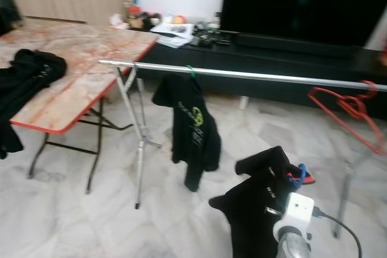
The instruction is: Hang hanger
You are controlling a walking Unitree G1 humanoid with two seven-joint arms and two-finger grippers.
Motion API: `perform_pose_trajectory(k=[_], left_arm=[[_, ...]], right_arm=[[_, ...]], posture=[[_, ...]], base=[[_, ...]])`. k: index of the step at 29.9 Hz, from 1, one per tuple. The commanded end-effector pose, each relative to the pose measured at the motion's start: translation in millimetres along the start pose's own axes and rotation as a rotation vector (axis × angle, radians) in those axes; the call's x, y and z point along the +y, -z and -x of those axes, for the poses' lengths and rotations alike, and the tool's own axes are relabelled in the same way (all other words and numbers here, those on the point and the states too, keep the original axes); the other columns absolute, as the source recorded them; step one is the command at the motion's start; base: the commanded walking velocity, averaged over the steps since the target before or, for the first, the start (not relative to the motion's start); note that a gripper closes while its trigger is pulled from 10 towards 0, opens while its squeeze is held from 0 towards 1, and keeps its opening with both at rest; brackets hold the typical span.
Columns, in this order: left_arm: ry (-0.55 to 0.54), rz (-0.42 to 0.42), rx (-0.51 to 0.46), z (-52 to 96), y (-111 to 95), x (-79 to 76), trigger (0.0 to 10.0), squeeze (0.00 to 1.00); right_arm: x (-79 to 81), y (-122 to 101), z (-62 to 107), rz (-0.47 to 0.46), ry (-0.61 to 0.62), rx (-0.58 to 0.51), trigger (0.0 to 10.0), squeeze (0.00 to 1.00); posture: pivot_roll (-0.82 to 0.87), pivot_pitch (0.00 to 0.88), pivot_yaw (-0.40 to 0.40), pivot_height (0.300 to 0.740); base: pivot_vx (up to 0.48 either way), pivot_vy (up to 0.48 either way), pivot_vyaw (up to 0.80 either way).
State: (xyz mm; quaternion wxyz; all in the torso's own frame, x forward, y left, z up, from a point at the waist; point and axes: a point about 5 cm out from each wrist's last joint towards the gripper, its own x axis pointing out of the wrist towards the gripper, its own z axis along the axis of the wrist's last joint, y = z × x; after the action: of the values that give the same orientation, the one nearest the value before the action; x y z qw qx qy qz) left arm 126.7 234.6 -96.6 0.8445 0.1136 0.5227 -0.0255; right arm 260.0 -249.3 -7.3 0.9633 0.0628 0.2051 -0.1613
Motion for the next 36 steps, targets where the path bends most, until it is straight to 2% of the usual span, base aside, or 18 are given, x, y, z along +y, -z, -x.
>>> perform_pose_trajectory(k=[1,10,17,20,28,33,36], left_arm=[[0.013,0.008,0.021,0.1,5.2,-6.1,10.0,0.00],[0.000,0.001,0.002,-1.8,-7.4,0.4,10.0,0.00],[-0.031,-0.014,-0.019,-2.8,-19.5,9.4,10.0,0.00],[-0.036,0.001,-0.038,-2.6,-21.7,10.8,10.0,0.00],[-0.022,0.025,-0.047,-2.7,-23.1,10.5,10.0,0.00],[-0.018,0.069,-0.067,-3.1,-26.0,9.2,10.0,0.00],[-0.033,0.100,-0.093,-3.4,-30.1,8.7,10.0,0.00]], right_arm=[[1.4,-9.1,-4.0,-0.016,0.004,-0.021,10.0,0.00],[15.4,-15.7,-8.6,-0.009,-0.020,-0.027,10.0,0.00],[26.3,-18.5,-12.3,0.024,-0.060,0.004,10.0,0.00],[25.1,-17.3,-12.1,0.053,-0.066,0.013,10.0,0.00],[22.1,-17.2,-12.2,0.048,-0.058,0.018,10.0,0.00],[20.7,-16.0,-11.8,0.066,-0.075,0.029,10.0,0.00],[22.1,-19.4,-13.9,0.109,-0.115,0.043,10.0,0.00]], posture=[[0.11,0.000,-0.020,0.740],[0.13,0.000,-0.010,0.740],[0.14,0.000,0.013,0.740],[0.14,0.000,0.015,0.740],[0.13,0.000,0.023,0.740],[0.12,0.000,0.011,0.740],[0.13,0.000,-0.002,0.740]], base=[[-0.360,0.000,0.00],[-0.347,0.000,-0.19],[0.000,0.000,0.00],[0.000,0.000,0.00],[0.000,0.000,0.00],[0.000,0.000,0.00],[0.000,0.000,0.00]])
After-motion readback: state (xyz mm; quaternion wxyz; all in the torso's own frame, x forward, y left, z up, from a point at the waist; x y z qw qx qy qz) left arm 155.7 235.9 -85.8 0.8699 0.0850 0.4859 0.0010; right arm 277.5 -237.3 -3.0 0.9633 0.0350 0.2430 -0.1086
